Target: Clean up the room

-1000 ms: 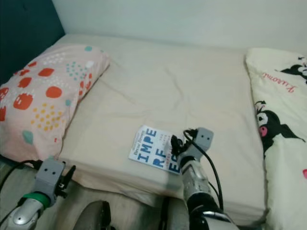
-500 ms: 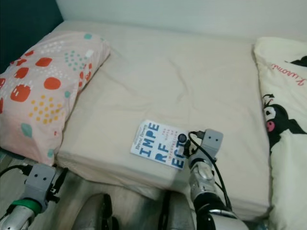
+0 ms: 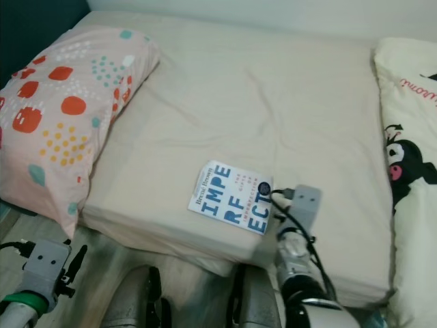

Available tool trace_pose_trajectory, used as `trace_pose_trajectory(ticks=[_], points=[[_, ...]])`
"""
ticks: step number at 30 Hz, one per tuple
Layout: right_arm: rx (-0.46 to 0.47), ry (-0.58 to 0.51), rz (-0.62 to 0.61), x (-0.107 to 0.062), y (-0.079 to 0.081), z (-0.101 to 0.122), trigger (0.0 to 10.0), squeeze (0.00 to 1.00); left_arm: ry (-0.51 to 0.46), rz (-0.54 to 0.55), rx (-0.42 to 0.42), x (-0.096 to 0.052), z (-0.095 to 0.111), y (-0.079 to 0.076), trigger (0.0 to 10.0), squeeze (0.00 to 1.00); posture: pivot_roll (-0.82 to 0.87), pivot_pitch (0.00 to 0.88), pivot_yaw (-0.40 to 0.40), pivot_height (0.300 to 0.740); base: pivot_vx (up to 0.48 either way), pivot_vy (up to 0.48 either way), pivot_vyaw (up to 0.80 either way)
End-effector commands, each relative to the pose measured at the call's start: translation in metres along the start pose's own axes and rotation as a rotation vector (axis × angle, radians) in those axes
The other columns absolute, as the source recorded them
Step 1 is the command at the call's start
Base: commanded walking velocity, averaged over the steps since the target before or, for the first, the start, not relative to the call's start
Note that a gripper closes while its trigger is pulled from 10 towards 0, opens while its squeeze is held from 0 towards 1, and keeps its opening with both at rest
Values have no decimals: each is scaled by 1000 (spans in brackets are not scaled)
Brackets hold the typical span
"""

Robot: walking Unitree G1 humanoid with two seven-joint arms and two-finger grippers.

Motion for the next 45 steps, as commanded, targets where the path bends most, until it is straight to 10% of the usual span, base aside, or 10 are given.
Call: trace_pose_trajectory(ticks=[1,9,25,30,33,40,45], points=[[-12,67,62,-5,13,-18,0,0,48,5,4,-7,-12,3,10000,0,200,274,113,626,0,0,0],[17,80,232,-15,65,-23,0,0,52,22,5,-6,-11,8,10000,0,207,269,109,626,0,0,0],[80,65,345,-20,117,-4,0,0,71,26,16,-10,-16,12,10000,0,207,267,112,626,0,0,0],[141,160,567,-49,178,-19,0,0,74,21,14,-8,-17,10,10000,0,197,264,116,626,0,0,0],[154,225,888,-103,248,-29,0,0,60,-1,4,0,-11,1,10000,0,189,255,123,626,0,0,0],[190,116,774,-79,230,-3,0,0,51,-3,6,4,-9,-1,10000,0,185,249,120,626,0,0,0],[192,17,550,-35,166,19,588,0,62,7,-1,2,-13,1,10000,0,170,227,111,626,0,0,0]])
Point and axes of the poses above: a point about 5 cm out from each wrist's last joint towards the gripper, its own x axis pointing out of the wrist towards the gripper, its own z axis along the axis of the wrist's last joint, y = z × x, the point moved 5 cm from there along x, pointing out of the wrist towards the gripper, and after that the axes turned 8 degrees about x, right-handed, at the moved point
